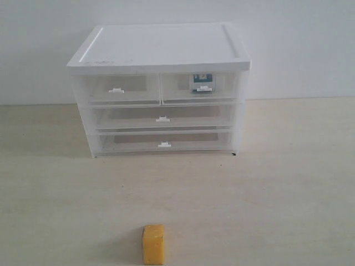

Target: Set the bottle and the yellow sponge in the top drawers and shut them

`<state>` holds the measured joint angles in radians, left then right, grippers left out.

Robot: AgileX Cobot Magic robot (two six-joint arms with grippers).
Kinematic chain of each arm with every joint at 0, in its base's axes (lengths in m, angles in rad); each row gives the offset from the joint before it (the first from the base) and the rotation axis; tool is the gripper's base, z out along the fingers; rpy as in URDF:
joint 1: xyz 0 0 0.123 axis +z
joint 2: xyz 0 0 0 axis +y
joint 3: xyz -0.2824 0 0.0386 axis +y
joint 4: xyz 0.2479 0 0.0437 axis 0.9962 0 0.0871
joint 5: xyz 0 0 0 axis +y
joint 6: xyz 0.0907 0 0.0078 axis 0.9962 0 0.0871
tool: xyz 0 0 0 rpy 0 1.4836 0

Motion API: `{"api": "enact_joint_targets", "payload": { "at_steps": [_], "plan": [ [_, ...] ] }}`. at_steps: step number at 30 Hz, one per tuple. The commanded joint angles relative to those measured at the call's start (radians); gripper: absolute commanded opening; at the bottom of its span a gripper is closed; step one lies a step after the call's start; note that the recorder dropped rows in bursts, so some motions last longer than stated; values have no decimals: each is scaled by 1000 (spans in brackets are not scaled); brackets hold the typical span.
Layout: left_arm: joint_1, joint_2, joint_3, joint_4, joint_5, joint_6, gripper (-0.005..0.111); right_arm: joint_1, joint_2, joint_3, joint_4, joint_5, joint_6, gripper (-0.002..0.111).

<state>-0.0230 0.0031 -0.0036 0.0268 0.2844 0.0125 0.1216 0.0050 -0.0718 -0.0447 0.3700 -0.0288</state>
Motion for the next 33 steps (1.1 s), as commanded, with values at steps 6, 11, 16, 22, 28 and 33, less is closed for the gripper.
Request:
{"api": "enact_joint_targets", "payload": {
  "at_steps": [6, 11, 16, 22, 28, 33],
  "plan": [
    [2, -3, 4, -8, -8, 3, 4, -2, -5, 72, 34, -50, 2, 1],
    [2, -3, 4, -8, -8, 3, 4, -2, -5, 72, 38, -50, 3, 1],
    [2, -3, 4, -8, -8, 3, 4, -2, -5, 72, 38, -56, 9, 1],
    [2, -3, 4, -8, -8, 3, 4, -2, -5, 72, 38, -50, 9, 1],
    [2, -3, 4, -8, -8, 3, 4, -2, -5, 72, 38, -50, 9, 1],
    [2, -3, 4, -8, -16, 3, 4, -2, -5, 72, 38, -50, 9, 1]
  ]
}}
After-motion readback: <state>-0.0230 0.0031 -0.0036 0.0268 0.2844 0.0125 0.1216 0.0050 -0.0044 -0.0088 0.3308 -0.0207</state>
